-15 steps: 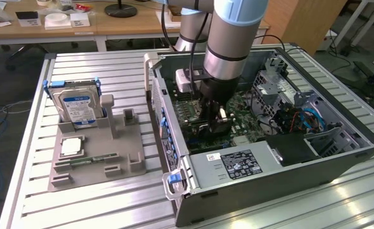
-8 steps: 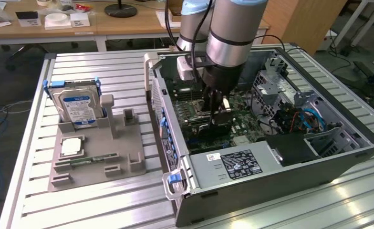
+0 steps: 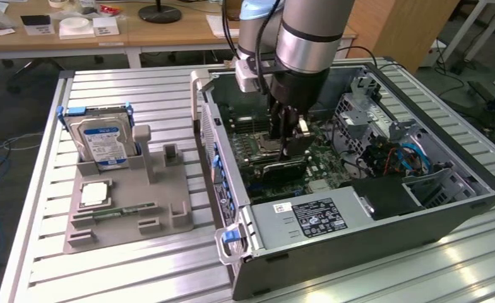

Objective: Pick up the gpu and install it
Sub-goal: 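Insert the gpu into the slot, then press down on the gpu until it lock into place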

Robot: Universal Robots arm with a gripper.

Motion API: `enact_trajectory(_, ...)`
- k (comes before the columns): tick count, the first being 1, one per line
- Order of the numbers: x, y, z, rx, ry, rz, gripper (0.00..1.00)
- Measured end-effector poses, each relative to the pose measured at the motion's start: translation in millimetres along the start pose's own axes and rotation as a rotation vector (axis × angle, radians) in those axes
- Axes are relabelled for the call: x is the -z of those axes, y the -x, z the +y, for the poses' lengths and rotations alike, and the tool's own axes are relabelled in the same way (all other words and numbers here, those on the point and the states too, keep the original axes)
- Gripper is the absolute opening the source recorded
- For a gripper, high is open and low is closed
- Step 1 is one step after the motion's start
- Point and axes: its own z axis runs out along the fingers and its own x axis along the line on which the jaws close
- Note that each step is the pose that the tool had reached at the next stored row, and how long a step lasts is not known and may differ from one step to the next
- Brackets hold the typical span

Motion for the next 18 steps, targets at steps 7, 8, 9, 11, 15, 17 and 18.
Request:
enact_trajectory(7,5.8,0.2,-0.1,0.0,-0.0001,-0.0001,0.58)
enact_trajectory(8,5.9,0.2,-0.1,0.0,0.0,0.0,0.58)
enact_trajectory(9,5.9,0.2,-0.1,0.0,0.0,0.0,0.58)
enact_trajectory(11,5.9,0.2,-0.1,0.0,0.0,0.0,0.58)
enact_trajectory(15,5.9,0.2,-0.1,0.0,0.0,-0.0001,0.58)
enact_trajectory(17,5.9,0.2,-0.1,0.0,0.0,0.0,0.58)
enact_trajectory(18,5.9,0.2,-0.1,0.0,0.0,0.0,0.58)
